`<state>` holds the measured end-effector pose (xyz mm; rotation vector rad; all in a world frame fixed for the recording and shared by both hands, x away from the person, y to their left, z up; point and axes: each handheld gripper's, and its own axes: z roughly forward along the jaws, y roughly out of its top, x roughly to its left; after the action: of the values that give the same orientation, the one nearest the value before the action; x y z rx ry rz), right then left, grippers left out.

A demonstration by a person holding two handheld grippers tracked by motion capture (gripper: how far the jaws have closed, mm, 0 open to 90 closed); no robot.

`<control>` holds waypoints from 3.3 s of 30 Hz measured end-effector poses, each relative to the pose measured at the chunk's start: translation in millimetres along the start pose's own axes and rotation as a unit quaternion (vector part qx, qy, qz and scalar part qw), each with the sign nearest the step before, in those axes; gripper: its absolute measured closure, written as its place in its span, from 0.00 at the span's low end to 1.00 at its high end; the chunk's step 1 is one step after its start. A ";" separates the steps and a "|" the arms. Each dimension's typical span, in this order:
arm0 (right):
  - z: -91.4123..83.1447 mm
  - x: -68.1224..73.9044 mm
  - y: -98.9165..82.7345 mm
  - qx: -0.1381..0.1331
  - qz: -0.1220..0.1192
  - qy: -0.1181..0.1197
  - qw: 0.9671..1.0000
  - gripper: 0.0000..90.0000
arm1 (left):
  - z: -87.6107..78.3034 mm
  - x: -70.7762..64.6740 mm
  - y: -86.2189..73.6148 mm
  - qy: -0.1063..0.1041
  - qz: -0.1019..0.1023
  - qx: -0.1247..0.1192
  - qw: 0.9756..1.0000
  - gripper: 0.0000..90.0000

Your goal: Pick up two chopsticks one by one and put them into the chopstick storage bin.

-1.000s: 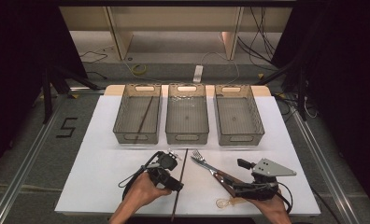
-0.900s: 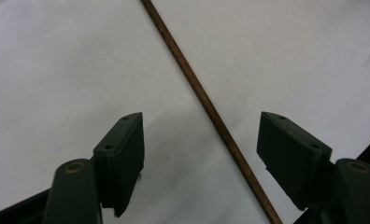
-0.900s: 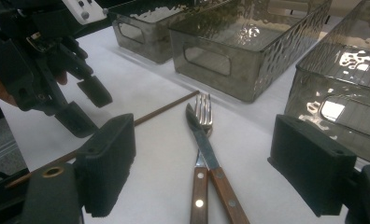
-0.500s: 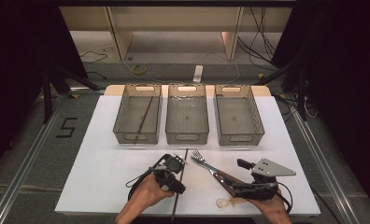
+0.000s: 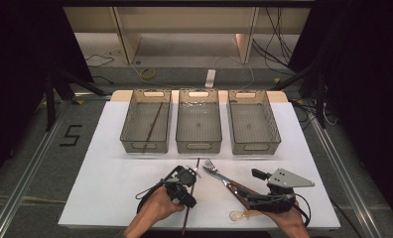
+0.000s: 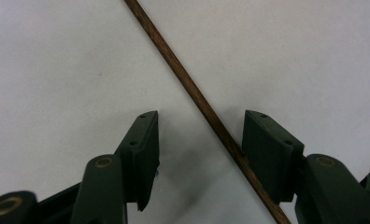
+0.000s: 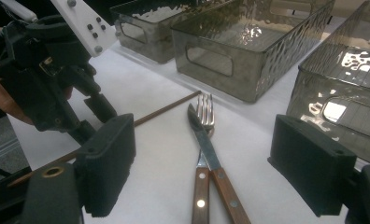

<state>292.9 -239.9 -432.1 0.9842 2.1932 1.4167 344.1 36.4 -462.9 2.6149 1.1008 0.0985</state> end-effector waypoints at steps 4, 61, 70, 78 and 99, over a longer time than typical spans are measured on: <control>-0.1 -0.1 0.0 0.000 -0.002 0.000 1.000 0.26 | -0.6 0.7 -0.5 0.009 0.007 0.003 1.000 0.58; 0.2 1.6 -0.3 0.004 -0.007 0.002 1.000 0.26 | -4.9 19.4 -5.3 0.020 -0.001 0.028 0.999 0.83; 0.1 1.5 -0.2 0.002 -0.008 0.003 1.000 0.26 | -5.8 21.9 -4.8 0.016 -0.011 0.031 0.999 0.85; -0.1 1.3 0.0 0.002 -0.008 0.003 1.000 0.26 | -6.2 23.2 -4.8 0.017 -0.016 0.031 0.999 0.87; -0.3 0.8 -0.1 0.001 -0.008 0.001 1.000 0.26 | -6.3 30.5 -5.2 0.005 -0.028 0.030 0.999 0.91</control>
<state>292.1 -239.6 -432.0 0.9643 2.1984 1.4095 360.9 63.0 -460.1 2.6377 1.1964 0.0672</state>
